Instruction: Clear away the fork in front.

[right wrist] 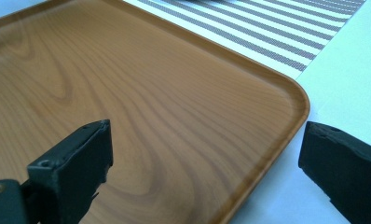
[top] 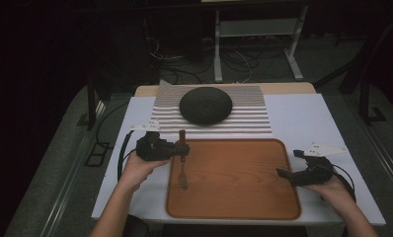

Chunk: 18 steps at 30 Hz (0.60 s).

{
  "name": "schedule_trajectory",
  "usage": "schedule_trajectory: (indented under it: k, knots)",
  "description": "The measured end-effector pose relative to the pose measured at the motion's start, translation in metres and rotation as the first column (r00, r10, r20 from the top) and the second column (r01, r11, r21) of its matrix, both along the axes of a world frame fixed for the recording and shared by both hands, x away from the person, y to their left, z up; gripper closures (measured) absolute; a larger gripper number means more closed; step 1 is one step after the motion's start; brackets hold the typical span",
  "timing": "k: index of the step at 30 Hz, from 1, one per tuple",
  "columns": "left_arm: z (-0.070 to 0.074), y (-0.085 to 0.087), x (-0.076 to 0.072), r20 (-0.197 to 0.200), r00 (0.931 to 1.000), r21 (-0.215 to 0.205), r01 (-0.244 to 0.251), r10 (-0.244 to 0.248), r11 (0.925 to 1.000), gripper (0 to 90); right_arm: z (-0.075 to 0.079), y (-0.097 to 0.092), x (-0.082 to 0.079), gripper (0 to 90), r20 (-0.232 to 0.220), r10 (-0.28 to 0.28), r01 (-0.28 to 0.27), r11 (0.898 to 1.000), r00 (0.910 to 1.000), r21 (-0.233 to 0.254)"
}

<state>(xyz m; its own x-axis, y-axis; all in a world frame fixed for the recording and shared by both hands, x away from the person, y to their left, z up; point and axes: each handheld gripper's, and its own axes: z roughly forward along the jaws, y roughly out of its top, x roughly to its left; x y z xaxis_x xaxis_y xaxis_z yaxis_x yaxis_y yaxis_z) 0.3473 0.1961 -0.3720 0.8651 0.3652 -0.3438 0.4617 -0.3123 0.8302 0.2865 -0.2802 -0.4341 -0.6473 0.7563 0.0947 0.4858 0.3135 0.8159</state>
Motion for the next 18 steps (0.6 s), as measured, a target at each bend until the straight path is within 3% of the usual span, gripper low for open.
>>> schedule_trajectory:
  k: [7, 15, 18]
  knots:
    - [-0.014, -0.008, 0.015, -0.026, 0.9994, -0.009, -0.024, 0.024, 0.9997, 76.3, -0.001, 0.001, 0.001, 2.9, -0.003, 0.000, 0.000, 1.000, 1.0000, -0.006]
    - [-0.049, -0.034, 0.025, -0.119, 0.9929, 0.072, 0.011, -0.002, 0.9974, 72.5, -0.002, 0.003, 0.002, 2.8, -0.003, 0.005, -0.005, 1.000, 1.0000, -0.017]
    - [-0.056, -0.039, 0.026, -0.139, 0.9903, 0.092, 0.021, -0.008, 0.9956, 72.2, -0.002, 0.003, 0.002, 2.9, -0.003, 0.007, -0.007, 1.000, 1.0000, -0.019]
